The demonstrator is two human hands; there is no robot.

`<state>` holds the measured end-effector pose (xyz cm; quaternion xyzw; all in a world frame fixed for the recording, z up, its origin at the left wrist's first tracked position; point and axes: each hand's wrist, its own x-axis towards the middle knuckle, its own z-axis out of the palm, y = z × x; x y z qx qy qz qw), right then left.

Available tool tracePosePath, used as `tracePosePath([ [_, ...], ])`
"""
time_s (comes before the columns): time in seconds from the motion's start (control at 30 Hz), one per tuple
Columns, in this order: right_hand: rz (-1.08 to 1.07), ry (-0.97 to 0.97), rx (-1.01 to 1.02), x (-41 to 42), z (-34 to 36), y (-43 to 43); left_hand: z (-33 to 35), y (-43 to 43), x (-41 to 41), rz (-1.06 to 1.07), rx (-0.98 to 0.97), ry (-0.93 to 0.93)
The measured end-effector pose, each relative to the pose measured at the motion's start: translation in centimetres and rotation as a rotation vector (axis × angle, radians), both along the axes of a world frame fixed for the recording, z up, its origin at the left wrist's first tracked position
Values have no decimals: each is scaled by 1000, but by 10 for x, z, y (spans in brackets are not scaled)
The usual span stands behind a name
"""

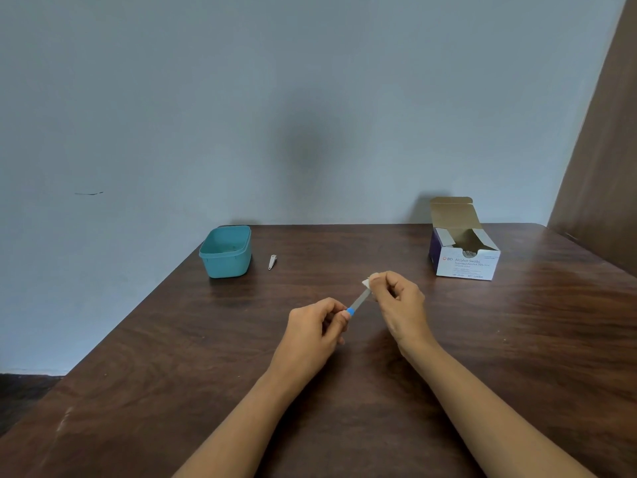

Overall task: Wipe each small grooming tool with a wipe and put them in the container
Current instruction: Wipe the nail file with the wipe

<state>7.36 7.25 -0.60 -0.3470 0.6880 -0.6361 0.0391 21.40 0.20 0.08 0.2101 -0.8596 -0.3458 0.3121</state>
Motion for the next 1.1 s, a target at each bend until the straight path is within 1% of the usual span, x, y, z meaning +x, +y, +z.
tracePosePath([
  [0.03, 15, -39, -18, 0, 0, 0, 0, 0, 1, 12, 7, 8],
  [0.13, 93, -255, -74, 2, 4, -1, 1, -1, 1, 40, 26, 26],
  [0.2, 119, -321, -78, 3, 6, -1, 1, -1, 1, 38, 42, 19],
  [0.3, 97, -328, -89, 1, 5, 0, 2, -1, 0, 10, 77, -24],
  [0.47, -19, -124, 5, 1, 1, 0, 1, 0, 0, -21, 150, -53],
  [0.53, -15, -139, -18, -1, 2, 0, 2, 1, 0, -20, 204, -30],
  [0.67, -24, -251, -174, -5, 5, 2, 4, 0, 0, 36, 316, 54],
  [0.73, -71, -176, -241, -5, 7, 5, 5, -1, 1, 78, 367, 99],
  [0.8, -66, -26, -274, -4, 9, 9, 6, -1, 2, 108, 389, 130],
  [0.9, 9, 194, -238, 5, 11, 9, 6, -1, 3, 127, 379, 155],
  [1.0, 96, 460, -136, 13, 6, 6, 6, -1, 4, 136, 307, 153],
  [1.03, 110, 514, -120, 14, 3, 5, 6, -1, 5, 137, 263, 140],
  [1.1, 118, 562, -97, 13, 0, 2, 5, 0, 6, 127, 178, 119],
])
